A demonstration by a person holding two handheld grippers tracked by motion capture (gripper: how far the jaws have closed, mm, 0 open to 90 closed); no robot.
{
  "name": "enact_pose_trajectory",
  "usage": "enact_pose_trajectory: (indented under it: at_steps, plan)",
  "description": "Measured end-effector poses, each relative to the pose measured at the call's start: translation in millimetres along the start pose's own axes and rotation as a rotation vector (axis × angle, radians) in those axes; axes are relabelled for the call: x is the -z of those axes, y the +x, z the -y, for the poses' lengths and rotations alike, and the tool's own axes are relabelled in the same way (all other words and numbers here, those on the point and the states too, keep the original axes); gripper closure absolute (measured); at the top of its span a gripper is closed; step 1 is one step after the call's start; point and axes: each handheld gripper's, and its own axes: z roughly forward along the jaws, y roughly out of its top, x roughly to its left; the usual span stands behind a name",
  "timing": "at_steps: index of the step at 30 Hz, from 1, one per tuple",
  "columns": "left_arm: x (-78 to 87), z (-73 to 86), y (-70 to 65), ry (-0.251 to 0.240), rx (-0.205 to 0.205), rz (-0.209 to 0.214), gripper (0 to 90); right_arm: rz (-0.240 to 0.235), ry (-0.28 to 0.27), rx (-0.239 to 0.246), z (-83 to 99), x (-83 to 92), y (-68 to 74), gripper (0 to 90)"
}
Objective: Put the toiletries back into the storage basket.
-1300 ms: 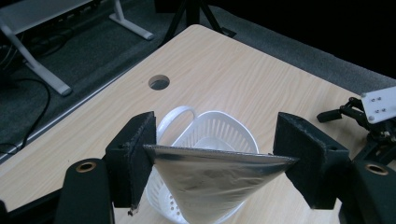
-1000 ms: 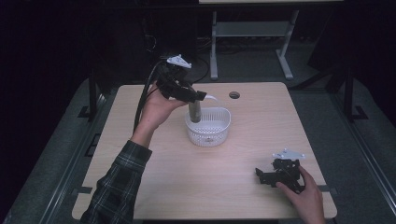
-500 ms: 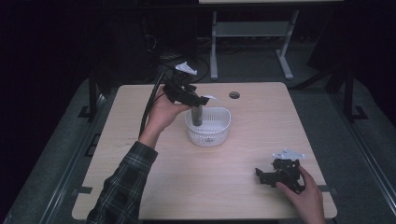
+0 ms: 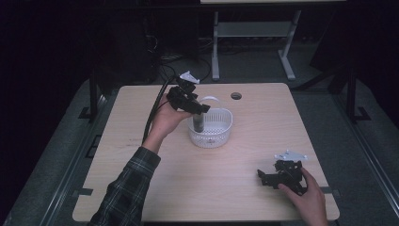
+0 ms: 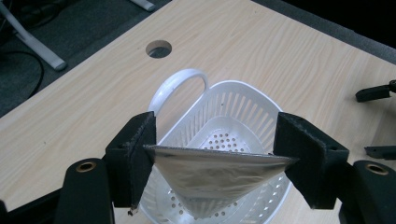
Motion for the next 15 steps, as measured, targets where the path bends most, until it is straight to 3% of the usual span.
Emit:
enact_pose_trajectory:
  at_steps: [15]
  plan:
    - [-12.7, 20.2, 1.6, 0.024, 0.016, 0.002, 29.7, 0.0, -0.001, -0.003, 0.0, -0.1, 0.2, 0.0]
